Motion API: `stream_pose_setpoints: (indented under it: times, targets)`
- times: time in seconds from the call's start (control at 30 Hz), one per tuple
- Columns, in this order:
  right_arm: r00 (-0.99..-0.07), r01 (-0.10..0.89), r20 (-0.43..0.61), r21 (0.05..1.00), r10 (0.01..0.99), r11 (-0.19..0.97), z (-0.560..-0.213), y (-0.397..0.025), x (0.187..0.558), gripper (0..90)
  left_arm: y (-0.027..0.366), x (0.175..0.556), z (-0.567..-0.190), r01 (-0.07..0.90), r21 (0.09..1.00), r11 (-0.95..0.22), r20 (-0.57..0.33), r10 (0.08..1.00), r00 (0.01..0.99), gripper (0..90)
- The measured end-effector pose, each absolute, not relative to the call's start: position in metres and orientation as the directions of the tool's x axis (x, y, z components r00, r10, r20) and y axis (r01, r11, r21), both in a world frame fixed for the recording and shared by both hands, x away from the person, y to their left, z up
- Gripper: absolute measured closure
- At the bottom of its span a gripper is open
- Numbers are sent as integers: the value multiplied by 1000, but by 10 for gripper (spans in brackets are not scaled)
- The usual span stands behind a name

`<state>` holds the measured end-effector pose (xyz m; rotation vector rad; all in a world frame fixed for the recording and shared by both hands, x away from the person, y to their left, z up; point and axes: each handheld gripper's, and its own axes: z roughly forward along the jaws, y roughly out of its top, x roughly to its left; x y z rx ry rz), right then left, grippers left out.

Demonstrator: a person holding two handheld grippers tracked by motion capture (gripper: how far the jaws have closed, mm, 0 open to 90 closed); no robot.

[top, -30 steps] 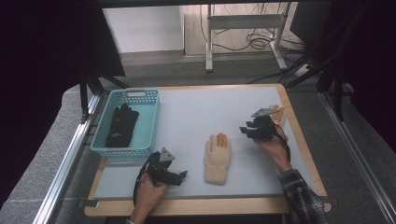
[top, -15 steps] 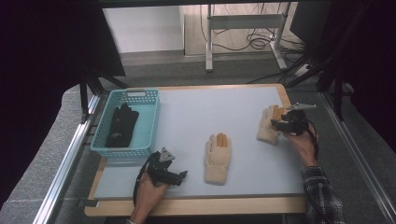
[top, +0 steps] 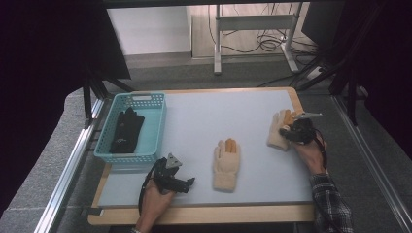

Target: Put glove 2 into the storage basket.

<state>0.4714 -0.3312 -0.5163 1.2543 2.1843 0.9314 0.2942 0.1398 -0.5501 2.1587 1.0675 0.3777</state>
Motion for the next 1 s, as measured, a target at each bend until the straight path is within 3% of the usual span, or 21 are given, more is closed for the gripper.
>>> stream_pose_setpoints:
  times: [0.47, 1.0]
  targets:
    - [-499, 553, 1, 770, 867, 317, -492, -320, 450, 567, 140, 294, -550, 583, 694, -422, -43, 785, 619, 8]
    - [-627, 472, 58, 822, 777, 319, -447, -278, 400, 568, 140, 294, -550, 583, 693, -424, -41, 784, 619, 8]
